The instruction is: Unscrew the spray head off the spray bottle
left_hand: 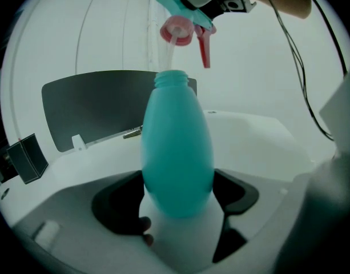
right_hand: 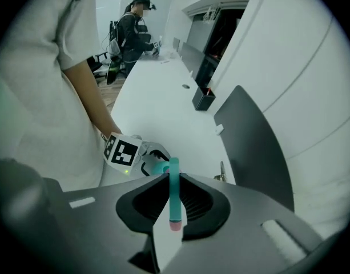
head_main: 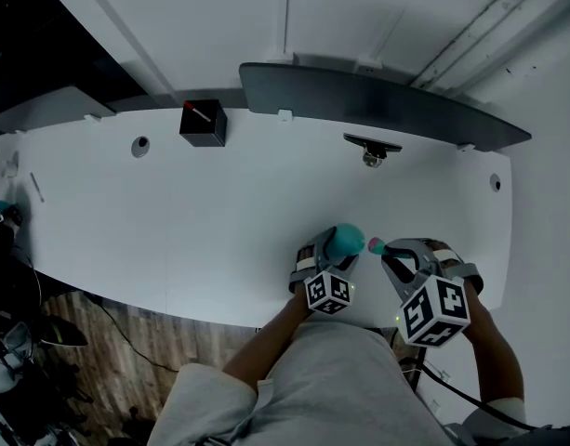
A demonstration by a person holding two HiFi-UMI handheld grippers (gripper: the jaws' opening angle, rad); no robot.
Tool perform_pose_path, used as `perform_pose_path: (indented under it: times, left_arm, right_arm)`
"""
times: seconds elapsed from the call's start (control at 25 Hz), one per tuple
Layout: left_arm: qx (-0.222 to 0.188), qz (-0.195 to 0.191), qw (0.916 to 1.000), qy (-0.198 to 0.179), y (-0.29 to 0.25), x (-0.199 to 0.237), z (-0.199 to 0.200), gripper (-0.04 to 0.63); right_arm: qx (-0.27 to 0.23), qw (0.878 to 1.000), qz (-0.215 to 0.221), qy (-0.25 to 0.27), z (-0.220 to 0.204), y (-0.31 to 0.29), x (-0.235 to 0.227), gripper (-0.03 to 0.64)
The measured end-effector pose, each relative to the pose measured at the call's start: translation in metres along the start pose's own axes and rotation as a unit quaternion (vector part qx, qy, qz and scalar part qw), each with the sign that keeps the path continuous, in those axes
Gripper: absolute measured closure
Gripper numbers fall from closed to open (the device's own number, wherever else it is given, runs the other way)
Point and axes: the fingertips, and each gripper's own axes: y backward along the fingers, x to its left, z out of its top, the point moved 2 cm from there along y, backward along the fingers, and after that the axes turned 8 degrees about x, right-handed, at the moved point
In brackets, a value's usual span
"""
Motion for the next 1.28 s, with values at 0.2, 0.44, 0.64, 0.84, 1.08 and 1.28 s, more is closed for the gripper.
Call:
perform_pose_path:
  times: [0.2, 0.44, 0.64, 0.84, 1.08, 1.28]
  left_arm:
    - [-0.001, 0.003, 1.0000, 0.004, 0.000, 0.003, -0.001, 0.222]
    - [0.003, 0.008, 0.9991, 0.042, 0.002, 0.014, -0.002, 0.223]
    - [-0.014, 0.024, 0.9966, 0.078, 0.021, 0.035, 0.010, 0.222]
    - [-0.078, 0.057, 0.9911, 0.092, 0.059, 0.060, 0.056, 0.222]
    - [-0.146, 0.098, 0.9740, 0.143, 0.119, 0.097, 0.086, 0.222]
    - [-0.170, 0.120, 0.9656, 0.157, 0.159, 0.108, 0.089, 0.222]
  right_arm:
    - [-0.070, 0.994, -0.011, -0.086, -0.028, 0.050, -0.010, 0.558]
    - [-0.157, 0.978, -0.049, -0.125, -0.048, 0.103, -0.023, 0.558]
    - [-0.240, 0.942, -0.107, -0.208, -0.054, 0.112, -0.034, 0.558]
    - [-0.238, 0.924, -0.214, -0.209, -0.032, 0.059, -0.038, 0.558]
    - [-0.315, 0.844, -0.284, -0.328, -0.005, 0.024, -0.050, 0.558]
    - [-0.347, 0.806, -0.275, -0.394, 0.014, 0.016, -0.042, 0.557]
